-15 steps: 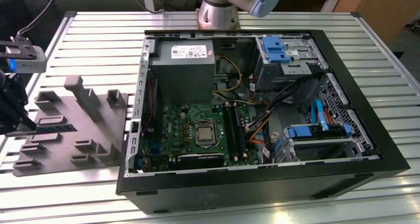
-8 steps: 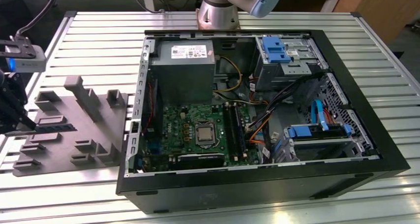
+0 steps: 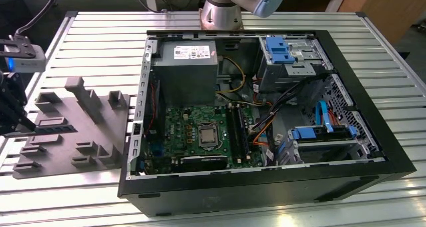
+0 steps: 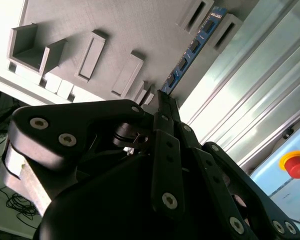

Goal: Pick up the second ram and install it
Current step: 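Pick up the second ram and move it above second insertion slot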

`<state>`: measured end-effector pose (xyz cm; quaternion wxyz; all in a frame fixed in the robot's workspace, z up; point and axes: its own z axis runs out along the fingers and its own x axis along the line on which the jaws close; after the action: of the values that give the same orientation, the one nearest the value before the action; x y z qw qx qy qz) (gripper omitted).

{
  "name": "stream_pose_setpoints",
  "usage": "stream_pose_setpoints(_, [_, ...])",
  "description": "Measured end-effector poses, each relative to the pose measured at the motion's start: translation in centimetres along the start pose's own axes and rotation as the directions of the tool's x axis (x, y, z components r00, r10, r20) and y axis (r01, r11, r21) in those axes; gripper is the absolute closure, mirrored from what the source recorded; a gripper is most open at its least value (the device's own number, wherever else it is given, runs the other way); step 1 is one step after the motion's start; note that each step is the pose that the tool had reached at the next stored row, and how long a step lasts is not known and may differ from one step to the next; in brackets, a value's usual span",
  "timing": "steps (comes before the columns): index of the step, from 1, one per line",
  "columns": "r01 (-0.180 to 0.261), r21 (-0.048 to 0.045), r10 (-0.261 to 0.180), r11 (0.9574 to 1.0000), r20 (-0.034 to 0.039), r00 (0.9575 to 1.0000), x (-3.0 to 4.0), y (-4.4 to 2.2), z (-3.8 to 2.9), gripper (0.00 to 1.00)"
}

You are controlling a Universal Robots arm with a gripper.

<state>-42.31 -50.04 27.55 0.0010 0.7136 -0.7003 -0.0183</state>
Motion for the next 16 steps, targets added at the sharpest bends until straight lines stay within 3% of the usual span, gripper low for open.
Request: stream_pose_setpoints(16, [0.0, 0.0, 0.0, 1.0, 0.0, 1.0, -0.02, 0.03, -0.87, 0.89])
